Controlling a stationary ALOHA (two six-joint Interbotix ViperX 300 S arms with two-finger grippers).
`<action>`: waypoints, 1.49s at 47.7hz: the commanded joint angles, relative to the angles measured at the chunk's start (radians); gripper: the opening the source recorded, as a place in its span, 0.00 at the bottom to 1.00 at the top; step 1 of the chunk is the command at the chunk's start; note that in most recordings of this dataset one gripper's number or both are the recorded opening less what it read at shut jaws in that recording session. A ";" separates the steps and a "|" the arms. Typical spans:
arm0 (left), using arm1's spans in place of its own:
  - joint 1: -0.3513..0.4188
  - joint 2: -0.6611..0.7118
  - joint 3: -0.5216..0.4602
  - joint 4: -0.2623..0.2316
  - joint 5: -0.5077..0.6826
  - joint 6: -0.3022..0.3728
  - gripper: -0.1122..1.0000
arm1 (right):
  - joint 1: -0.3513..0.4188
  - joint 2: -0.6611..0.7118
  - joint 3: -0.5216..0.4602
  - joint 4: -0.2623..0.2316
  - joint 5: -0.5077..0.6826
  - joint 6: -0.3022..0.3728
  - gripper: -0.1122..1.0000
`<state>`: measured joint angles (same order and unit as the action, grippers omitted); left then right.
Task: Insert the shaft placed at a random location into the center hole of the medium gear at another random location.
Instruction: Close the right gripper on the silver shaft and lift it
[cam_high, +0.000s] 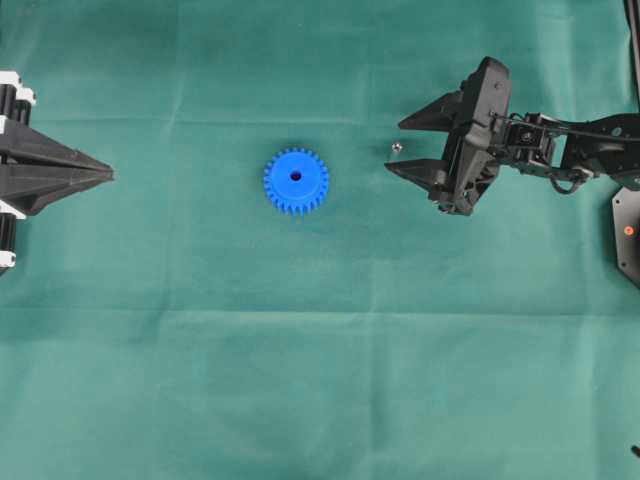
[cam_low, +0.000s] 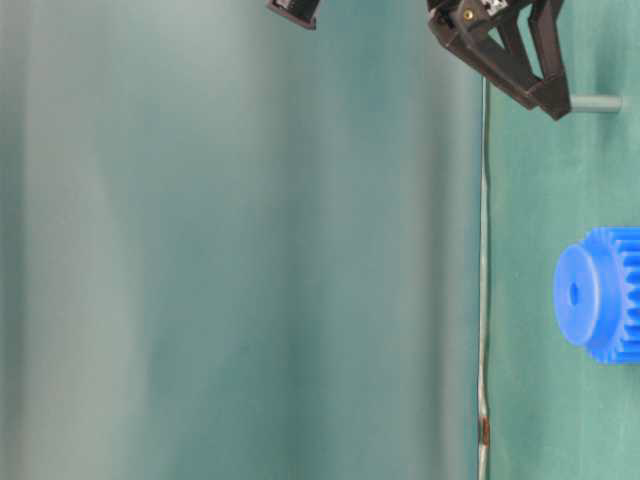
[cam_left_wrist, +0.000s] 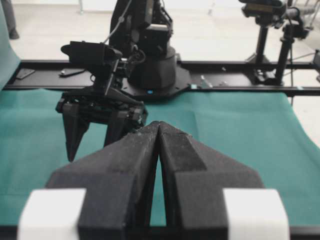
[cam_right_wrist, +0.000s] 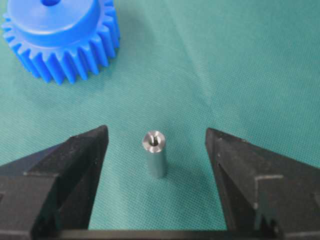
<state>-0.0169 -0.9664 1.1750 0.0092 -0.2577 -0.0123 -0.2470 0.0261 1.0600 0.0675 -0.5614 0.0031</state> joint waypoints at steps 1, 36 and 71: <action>-0.002 0.008 -0.023 0.003 -0.002 -0.002 0.10 | -0.003 -0.008 -0.015 0.005 -0.014 -0.012 0.81; -0.002 0.006 -0.023 0.003 0.017 -0.012 0.10 | -0.003 -0.008 -0.017 -0.003 -0.003 -0.017 0.22; -0.002 0.006 -0.025 0.003 0.020 -0.014 0.10 | -0.005 -0.273 -0.074 -0.003 0.281 -0.018 0.22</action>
<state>-0.0169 -0.9664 1.1750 0.0107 -0.2347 -0.0245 -0.2485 -0.2102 1.0124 0.0644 -0.3037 0.0031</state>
